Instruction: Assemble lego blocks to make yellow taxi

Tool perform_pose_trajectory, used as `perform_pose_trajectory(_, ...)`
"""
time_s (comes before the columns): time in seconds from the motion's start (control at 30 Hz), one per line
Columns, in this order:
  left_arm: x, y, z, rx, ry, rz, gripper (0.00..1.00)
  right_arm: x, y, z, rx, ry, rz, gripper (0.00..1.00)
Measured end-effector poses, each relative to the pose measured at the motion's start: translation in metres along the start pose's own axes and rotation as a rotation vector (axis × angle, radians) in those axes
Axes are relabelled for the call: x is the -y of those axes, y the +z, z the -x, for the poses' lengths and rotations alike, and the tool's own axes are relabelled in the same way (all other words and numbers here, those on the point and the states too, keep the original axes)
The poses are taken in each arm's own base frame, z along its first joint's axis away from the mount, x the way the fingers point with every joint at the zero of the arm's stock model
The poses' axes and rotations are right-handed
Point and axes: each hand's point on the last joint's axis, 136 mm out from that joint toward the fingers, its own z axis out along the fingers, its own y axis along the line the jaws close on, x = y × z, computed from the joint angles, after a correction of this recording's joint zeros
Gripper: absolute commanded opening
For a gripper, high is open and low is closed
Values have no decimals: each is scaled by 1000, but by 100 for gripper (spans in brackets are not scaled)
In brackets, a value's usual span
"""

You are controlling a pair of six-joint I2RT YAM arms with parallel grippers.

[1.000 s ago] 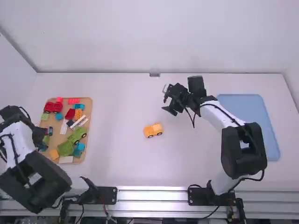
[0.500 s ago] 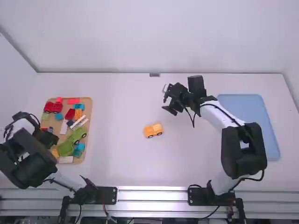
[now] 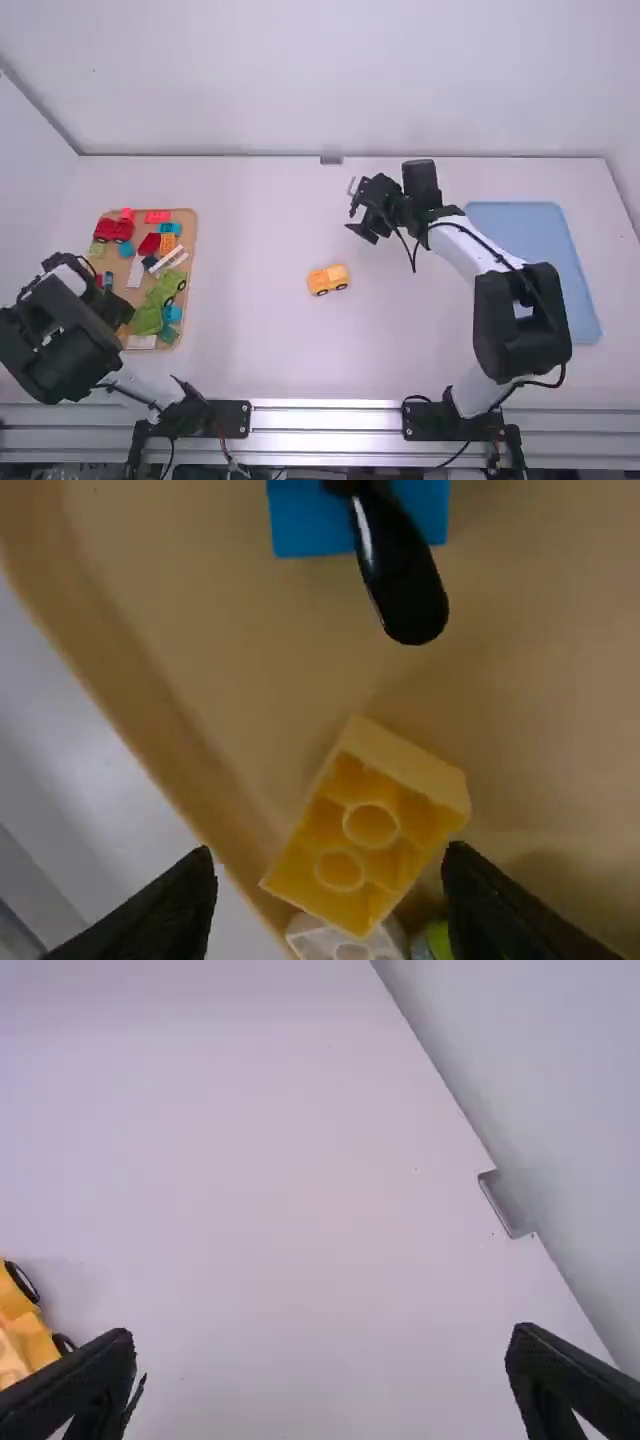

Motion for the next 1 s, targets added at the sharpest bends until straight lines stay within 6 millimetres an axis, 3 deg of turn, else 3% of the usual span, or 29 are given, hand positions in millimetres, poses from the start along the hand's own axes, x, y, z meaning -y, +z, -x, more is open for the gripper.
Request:
perform_pose_trajectory(0.2,6,6,1,23,53,-32,47,0,0,0,0,0,0,98)
perform_pose_trajectory(0.63,12,15,-6,25,80,-67,47,-6,5,10,18,-24,11,98)
perform_pose_trajectory(1.0,19,15,1,71,72,-107,33,-6,6,12,23,-19,8,98)
